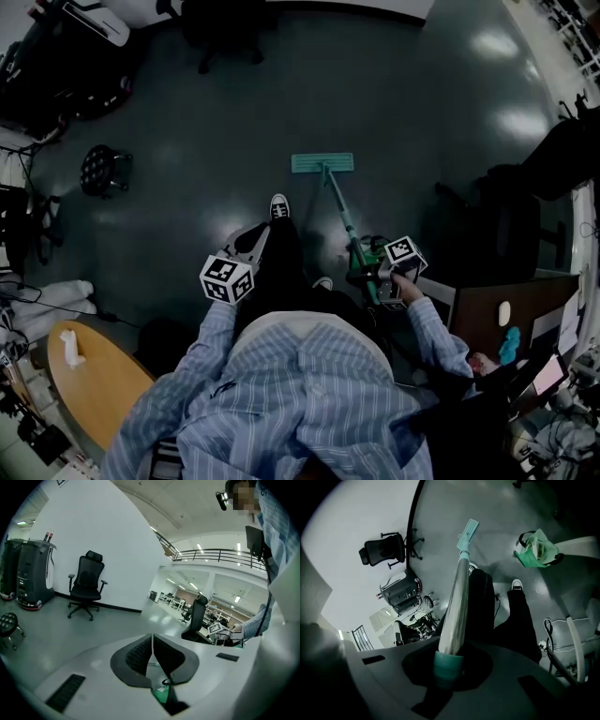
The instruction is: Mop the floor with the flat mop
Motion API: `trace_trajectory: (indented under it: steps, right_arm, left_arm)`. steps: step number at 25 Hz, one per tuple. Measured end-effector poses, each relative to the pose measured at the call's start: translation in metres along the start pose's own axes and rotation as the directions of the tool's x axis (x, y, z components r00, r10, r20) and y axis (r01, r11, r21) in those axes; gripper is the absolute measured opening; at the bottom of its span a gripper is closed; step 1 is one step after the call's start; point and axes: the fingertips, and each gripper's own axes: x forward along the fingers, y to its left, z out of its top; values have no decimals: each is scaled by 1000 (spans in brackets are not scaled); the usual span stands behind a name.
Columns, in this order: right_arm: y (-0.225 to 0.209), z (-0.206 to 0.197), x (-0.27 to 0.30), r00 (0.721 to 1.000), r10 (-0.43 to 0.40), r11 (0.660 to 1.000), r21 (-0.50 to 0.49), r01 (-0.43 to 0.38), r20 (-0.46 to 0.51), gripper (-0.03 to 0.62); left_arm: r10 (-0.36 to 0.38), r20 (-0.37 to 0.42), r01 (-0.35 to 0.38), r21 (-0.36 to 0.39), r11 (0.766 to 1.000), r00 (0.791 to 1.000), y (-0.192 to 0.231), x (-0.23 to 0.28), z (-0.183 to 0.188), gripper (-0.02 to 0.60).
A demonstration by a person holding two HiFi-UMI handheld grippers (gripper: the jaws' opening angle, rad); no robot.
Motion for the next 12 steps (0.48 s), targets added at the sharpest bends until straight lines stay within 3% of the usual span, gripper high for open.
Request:
trace_trajectory:
  steps: [12]
  right_arm:
    - [117, 132, 20, 999, -43, 999, 3, 43, -10, 25]
  left_arm:
    - [-47, -7, 47, -58, 997, 999, 78, 88, 61, 9]
